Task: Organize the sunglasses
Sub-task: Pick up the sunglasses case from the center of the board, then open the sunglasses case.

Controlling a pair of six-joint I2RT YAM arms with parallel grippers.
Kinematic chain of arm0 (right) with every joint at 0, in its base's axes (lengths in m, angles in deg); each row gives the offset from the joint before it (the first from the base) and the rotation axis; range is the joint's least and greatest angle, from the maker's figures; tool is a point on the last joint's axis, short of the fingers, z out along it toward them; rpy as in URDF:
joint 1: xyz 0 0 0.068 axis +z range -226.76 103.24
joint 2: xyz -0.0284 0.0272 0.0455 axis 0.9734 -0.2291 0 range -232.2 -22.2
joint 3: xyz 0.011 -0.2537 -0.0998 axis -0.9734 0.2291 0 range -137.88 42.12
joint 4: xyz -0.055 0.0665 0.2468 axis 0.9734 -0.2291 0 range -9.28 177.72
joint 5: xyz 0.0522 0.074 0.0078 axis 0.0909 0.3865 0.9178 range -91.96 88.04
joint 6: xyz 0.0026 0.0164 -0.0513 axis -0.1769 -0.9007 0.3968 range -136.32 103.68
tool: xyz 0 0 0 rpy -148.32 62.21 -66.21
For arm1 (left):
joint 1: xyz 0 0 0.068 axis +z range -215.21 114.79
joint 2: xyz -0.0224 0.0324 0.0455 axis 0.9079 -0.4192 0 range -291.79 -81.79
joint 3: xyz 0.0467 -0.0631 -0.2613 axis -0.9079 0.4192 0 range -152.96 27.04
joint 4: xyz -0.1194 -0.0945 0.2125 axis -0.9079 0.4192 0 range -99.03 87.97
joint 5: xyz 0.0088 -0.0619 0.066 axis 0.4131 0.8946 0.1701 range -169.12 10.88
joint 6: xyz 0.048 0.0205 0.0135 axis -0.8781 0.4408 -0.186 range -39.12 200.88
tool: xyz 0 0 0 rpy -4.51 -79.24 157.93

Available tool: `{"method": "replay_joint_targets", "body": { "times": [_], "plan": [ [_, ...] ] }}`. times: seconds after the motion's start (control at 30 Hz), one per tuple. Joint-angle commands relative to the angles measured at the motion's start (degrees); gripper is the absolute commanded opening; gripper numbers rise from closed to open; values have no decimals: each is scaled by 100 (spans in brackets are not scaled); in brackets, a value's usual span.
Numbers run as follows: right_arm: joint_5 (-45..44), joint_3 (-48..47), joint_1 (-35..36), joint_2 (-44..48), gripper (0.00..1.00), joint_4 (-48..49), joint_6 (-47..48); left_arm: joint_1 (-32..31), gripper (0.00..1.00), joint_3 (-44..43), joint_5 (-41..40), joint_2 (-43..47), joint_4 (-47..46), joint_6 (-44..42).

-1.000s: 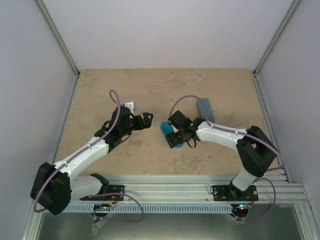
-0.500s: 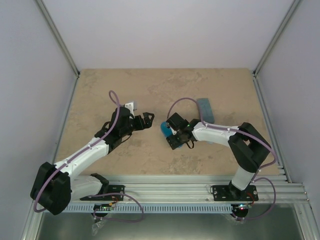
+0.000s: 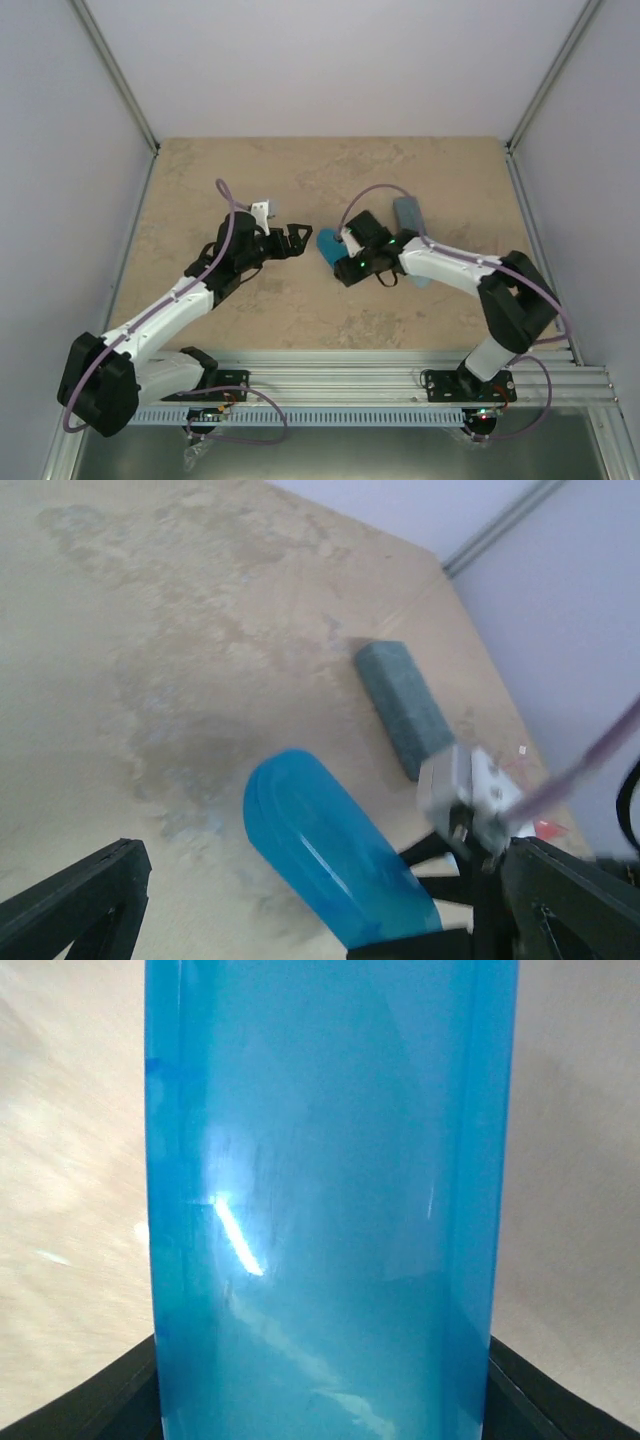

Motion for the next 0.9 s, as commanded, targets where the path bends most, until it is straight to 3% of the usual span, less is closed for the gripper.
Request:
{"method": "replay_joint_targets", "body": {
  "times": [0.0, 0.27, 0.4, 0.63, 0.87],
  "plan": [
    [1662, -266, -661, 804, 61, 525, 6, 25, 99, -540, 725, 253, -121, -414],
    [4200, -208, -1502, 1936, 62, 1660, -487, 29, 99, -1157, 2503, 166, -753, 134],
    [5076, -283, -1513, 2198, 63, 2090, -742, 26, 91, -1439, 3308, -139, -1165, 623],
    [5761, -316, -1513, 2338, 63, 2373, -920, 31, 77, -1320, 3526, -268, -1918, 1069],
    [5729, -325, -1513, 2283, 58, 2386, -1101, 25, 63, -1189, 3619, -211, -2463, 1225]
  ]
}}
